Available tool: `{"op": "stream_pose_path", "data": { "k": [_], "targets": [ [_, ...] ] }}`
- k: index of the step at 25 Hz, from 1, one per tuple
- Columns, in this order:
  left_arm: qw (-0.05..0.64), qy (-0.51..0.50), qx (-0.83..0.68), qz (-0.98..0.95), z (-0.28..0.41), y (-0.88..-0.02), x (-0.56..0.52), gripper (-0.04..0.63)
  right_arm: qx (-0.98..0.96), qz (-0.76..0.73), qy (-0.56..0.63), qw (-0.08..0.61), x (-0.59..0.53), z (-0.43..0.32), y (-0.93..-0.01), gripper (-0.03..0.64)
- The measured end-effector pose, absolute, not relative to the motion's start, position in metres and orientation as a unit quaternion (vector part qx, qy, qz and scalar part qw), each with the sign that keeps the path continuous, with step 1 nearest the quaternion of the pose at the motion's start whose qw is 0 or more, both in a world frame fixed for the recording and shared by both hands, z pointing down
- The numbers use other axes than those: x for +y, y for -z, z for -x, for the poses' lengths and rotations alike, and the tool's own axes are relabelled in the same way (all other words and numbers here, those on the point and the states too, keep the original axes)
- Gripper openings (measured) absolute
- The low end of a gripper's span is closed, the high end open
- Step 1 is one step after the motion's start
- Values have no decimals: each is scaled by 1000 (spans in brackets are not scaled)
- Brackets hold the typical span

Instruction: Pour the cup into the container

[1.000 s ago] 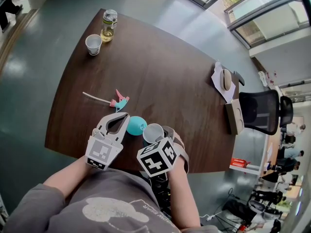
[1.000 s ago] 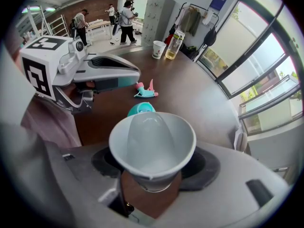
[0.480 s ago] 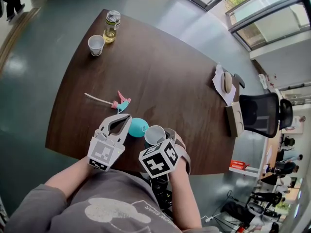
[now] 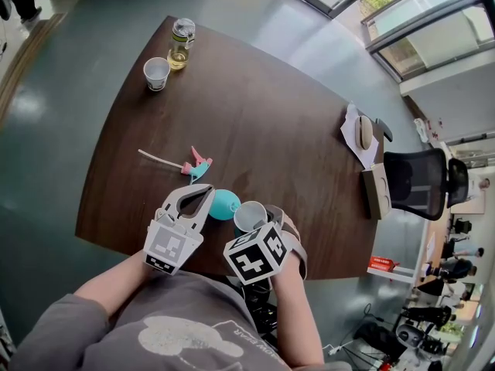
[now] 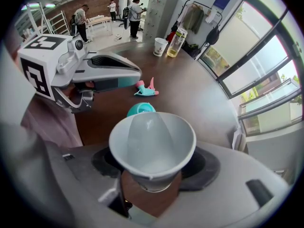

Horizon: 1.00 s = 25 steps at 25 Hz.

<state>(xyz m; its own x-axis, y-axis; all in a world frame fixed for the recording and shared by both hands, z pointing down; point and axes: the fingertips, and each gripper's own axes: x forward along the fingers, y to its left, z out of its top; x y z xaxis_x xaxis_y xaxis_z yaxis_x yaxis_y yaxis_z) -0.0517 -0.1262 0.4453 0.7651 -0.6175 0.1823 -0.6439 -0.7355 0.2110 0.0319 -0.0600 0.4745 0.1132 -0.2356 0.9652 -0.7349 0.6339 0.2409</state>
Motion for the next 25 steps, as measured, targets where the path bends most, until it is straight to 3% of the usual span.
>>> {"op": "stream_pose_path", "data": {
  "k": [25],
  "targets": [
    [128,-57,-325,-935,49,-445,-121,8,-622,-368,-179,668,-61,-34,-472,288]
  ]
}}
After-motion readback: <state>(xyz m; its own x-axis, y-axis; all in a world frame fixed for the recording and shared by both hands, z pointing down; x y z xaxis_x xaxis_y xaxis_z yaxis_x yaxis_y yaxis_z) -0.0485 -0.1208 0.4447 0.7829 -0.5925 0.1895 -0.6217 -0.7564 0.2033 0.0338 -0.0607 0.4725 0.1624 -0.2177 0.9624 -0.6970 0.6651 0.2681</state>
